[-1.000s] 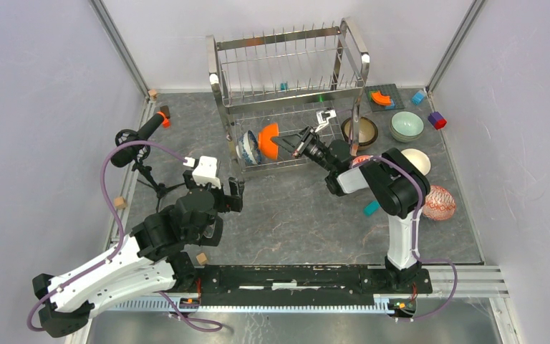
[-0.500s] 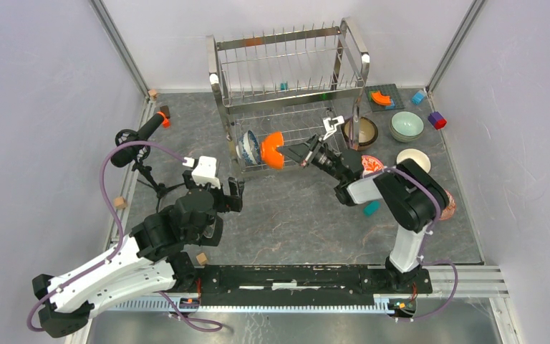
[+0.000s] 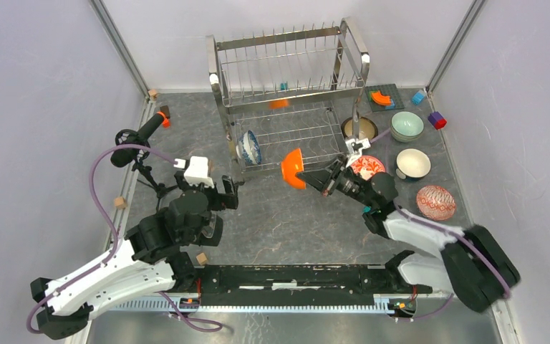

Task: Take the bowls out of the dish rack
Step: Place the bowl at the center of the board.

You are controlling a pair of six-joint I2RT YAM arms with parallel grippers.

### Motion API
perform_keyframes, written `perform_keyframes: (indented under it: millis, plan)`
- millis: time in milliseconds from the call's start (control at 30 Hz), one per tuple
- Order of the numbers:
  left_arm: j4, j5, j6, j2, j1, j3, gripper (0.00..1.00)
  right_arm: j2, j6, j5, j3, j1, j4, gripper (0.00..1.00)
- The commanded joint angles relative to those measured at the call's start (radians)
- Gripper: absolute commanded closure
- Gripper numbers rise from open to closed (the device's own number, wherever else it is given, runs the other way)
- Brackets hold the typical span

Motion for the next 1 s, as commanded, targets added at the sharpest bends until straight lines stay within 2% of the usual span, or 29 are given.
perform_keyframes:
  millis: [0,133,367,467,733,833,967]
  plan:
    - [0.003,-0.124,-0.049,0.009,0.002,0.014,0.0,-0.252,-0.361,0.076,0.008,0.062,-0.472,1.0]
    - [-0.01,-0.092,-0.091,0.059,0.001,0.044,0.0,-0.44,-0.631,0.248,0.073,0.162,-0.847,1.0]
    - [0.039,0.284,-0.055,0.1,0.001,0.063,0.0,-0.533,-0.923,0.616,0.177,0.415,-1.234,1.0]
    - [0.077,0.415,-0.067,0.098,0.002,0.05,0.0,-0.532,-1.004,0.75,0.193,0.535,-1.3,1.0]
    - [0.02,0.605,-0.127,0.155,-0.019,0.118,0.0,-0.424,-1.148,1.09,0.233,0.9,-1.428,1.0]
    - [-0.014,0.569,-0.125,0.211,-0.092,0.145,0.0,-0.371,-1.185,1.168,0.254,1.022,-1.461,1.0]
    - [-0.033,0.468,-0.114,0.284,-0.188,0.17,0.0,-0.318,-1.222,1.178,0.28,1.123,-1.493,1.0]
